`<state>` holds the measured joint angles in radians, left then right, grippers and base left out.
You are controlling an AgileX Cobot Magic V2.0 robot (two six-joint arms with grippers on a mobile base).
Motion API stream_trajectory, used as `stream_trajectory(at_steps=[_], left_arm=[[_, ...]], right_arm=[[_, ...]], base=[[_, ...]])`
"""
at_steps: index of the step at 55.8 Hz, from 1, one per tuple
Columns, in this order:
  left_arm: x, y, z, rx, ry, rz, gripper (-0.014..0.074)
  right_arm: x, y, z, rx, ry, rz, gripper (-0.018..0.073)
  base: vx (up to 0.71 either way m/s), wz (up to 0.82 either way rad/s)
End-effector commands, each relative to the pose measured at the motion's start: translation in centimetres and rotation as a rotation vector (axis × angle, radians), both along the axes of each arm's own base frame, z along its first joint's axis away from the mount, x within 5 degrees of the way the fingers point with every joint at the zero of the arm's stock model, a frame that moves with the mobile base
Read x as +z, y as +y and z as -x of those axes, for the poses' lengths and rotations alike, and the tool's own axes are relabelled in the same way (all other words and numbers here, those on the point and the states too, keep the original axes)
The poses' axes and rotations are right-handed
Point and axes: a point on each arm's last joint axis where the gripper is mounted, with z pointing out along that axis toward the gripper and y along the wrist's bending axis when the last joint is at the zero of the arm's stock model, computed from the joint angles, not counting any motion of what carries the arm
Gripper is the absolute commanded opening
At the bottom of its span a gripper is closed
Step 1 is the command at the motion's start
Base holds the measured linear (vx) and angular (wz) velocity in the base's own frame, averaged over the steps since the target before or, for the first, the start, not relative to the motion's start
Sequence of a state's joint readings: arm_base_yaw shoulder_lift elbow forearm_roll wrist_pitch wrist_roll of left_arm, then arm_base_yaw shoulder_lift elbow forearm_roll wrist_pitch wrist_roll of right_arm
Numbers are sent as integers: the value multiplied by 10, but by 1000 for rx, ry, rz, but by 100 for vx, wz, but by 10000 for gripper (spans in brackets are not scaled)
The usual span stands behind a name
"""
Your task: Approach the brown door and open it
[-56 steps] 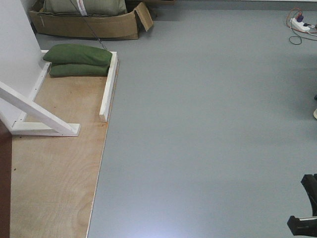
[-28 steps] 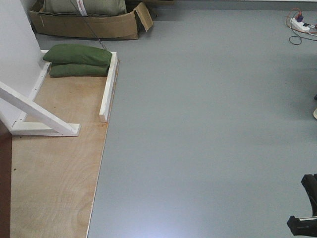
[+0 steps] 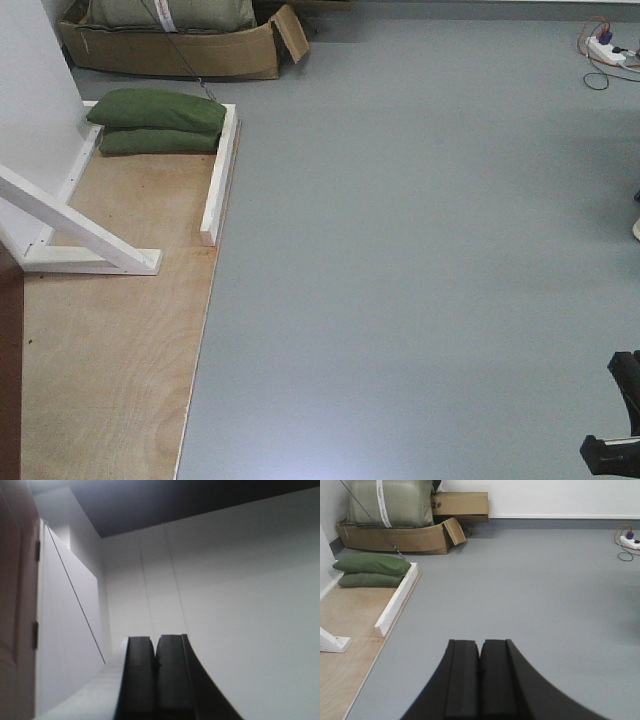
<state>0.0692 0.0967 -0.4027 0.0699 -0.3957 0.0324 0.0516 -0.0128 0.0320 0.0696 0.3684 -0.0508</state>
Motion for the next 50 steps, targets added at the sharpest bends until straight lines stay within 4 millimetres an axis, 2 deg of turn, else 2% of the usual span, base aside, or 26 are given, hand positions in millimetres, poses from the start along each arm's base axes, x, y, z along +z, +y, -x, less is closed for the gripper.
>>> stream_trajectory(at_steps=[1, 7, 12, 20, 25, 30, 34, 38, 50], left_arm=[[39, -1, 18, 95, -85, -76, 67], [74, -1, 40, 258, -174, -180, 67], [98, 0, 58, 460, -236, -262, 67], [119, 17, 81, 767, -308, -170, 67], [115, 41, 95, 1023, -278, 57, 67], [95, 66, 109, 1286, -151, 394, 67], [77, 76, 118, 1402, -16, 641, 67], [75, 79, 116, 1384, 113, 642, 67], [83, 78, 115, 1436, 75, 590, 67]], right_arm=[[6, 0, -2, -2, -80, 5, 0], [6, 0, -2, -2, -80, 5, 0], [6, 0, -2, -2, -80, 5, 0], [6, 0, -2, -2, -80, 5, 0], [6, 0, -2, -2, -80, 5, 0], [6, 0, -2, -2, -80, 5, 0], [6, 0, -2, -2, -80, 5, 0], [6, 0, -2, -2, -80, 5, 0], [6, 0, -2, -2, -80, 5, 0]], base=[[0, 0], [0, 0], [0, 0], [0, 0], [0, 0], [0, 0], [0, 0], [0, 0], [0, 0]])
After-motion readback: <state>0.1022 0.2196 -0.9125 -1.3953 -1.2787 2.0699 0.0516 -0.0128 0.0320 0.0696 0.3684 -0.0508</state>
